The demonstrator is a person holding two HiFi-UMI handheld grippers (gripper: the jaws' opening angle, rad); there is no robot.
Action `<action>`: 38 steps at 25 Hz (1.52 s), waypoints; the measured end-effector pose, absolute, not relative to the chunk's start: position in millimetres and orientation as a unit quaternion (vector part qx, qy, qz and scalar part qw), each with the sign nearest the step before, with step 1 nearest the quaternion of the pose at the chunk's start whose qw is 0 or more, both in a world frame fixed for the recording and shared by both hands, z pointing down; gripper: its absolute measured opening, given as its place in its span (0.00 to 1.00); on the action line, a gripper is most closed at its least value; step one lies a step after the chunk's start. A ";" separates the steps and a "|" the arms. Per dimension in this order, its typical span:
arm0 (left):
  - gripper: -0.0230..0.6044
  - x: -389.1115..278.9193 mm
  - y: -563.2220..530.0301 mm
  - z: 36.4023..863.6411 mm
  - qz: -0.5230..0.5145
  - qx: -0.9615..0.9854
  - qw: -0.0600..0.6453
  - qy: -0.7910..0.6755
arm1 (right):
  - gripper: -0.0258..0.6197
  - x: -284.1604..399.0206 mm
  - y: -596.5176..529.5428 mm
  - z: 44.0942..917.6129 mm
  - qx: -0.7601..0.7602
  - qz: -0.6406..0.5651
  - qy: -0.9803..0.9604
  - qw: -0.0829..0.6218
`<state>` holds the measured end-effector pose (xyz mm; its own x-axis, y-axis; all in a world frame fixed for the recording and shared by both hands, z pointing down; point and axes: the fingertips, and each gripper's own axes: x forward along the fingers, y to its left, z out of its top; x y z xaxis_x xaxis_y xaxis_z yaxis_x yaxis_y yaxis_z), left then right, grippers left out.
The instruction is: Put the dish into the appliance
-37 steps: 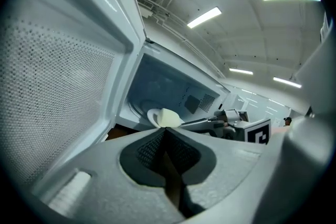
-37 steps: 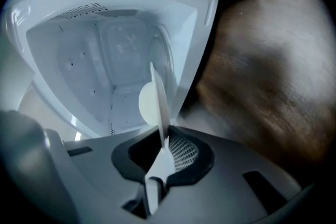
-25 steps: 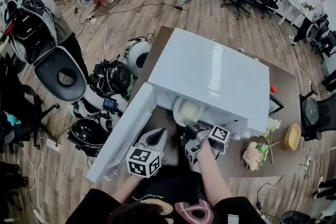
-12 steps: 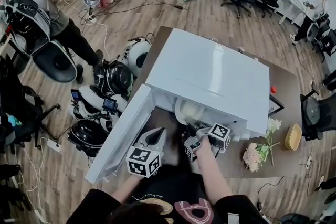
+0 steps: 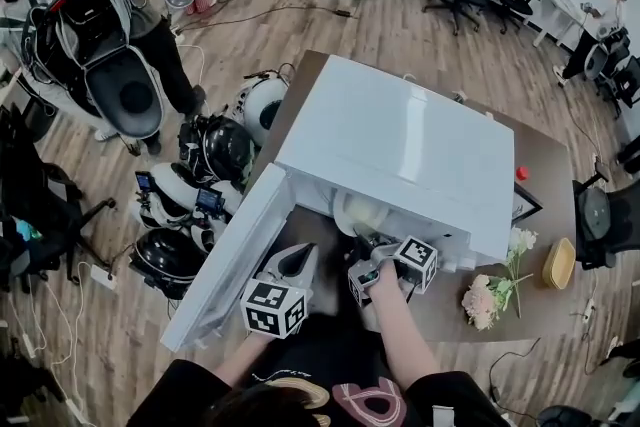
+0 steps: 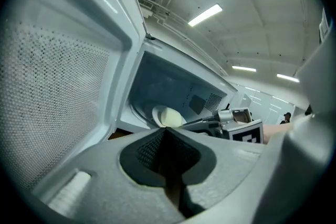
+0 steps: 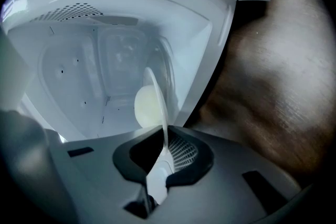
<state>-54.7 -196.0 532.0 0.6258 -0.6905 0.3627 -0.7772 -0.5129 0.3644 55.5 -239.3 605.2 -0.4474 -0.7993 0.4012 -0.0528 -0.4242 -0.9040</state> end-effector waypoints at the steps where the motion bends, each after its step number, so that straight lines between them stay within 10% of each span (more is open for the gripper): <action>1: 0.05 -55.0 -196.5 532.0 0.086 0.865 0.253 -0.424 | 0.08 57.6 -239.9 605.0 -0.463 -0.705 0.468 0.265; 38: 0.05 -52.0 -203.0 534.5 0.100 0.868 0.243 -0.421 | 0.10 83.5 -272.1 596.1 -0.569 -0.600 0.519 0.216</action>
<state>-52.0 -203.0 534.5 0.6259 -0.6821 0.3783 -0.7793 -0.5272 0.3387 83.5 -272.1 596.1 -0.2592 -0.8498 0.4590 -0.3313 -0.3682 -0.8687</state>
